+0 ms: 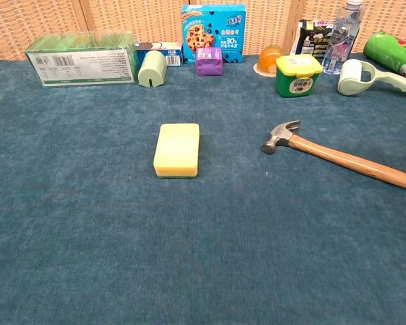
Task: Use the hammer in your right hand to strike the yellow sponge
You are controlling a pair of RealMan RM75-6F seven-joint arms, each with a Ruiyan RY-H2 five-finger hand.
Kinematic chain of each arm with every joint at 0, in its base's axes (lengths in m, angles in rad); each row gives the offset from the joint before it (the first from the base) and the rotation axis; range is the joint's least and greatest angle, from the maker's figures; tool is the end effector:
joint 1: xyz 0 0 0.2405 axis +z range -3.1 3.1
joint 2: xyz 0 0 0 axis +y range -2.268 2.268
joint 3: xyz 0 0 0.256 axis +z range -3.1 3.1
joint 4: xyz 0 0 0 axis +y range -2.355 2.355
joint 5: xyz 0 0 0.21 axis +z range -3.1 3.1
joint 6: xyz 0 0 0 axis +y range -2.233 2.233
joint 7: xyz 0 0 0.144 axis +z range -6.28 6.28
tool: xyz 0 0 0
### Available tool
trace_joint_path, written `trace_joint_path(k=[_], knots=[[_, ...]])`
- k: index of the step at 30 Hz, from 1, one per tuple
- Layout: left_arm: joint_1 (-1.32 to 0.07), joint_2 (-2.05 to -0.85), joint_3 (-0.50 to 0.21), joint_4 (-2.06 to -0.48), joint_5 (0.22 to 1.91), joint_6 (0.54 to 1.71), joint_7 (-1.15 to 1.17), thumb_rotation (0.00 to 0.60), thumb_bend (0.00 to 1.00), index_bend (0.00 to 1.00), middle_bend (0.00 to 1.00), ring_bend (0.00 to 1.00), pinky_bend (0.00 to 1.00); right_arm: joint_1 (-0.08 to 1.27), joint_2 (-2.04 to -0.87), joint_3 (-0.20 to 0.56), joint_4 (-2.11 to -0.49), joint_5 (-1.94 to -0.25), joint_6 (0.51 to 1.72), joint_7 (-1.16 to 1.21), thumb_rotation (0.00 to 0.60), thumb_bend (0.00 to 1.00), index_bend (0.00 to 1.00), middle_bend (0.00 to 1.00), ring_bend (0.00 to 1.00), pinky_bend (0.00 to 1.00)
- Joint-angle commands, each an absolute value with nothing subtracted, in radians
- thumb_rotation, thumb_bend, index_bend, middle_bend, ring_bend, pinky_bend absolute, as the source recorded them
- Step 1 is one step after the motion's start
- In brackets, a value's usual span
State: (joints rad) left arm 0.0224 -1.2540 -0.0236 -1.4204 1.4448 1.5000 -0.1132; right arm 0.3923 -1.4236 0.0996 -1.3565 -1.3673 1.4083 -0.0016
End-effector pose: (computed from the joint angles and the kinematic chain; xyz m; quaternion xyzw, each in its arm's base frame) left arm -0.3607 0.1395 0.1350 -0.5404 -0.4475 -0.3616 0.6140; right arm -0.2717 -0.2861 0.0848 0.6025 -0.3599 0.4584 0.5452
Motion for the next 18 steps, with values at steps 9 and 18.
trace_joint_path(k=[9, 18], knots=[[0.016, -1.287, -0.018, -1.421, 1.479, 1.515, -0.072, 0.6, 0.16, 0.36, 0.25, 0.12, 0.19, 0.2, -1.321, 0.02, -1.44, -1.389, 1.554, -0.047, 0.6, 0.37, 0.71, 0.84, 0.88, 0.73], [0.014, -1.276, 0.011, -1.485, 1.489, 1.49, -0.001, 0.6, 0.16, 0.36, 0.25, 0.12, 0.11, 0.087, -1.305, -0.034, -1.455, -1.423, 1.629, -0.032, 0.6, 0.37, 0.59, 0.67, 0.65, 0.56]])
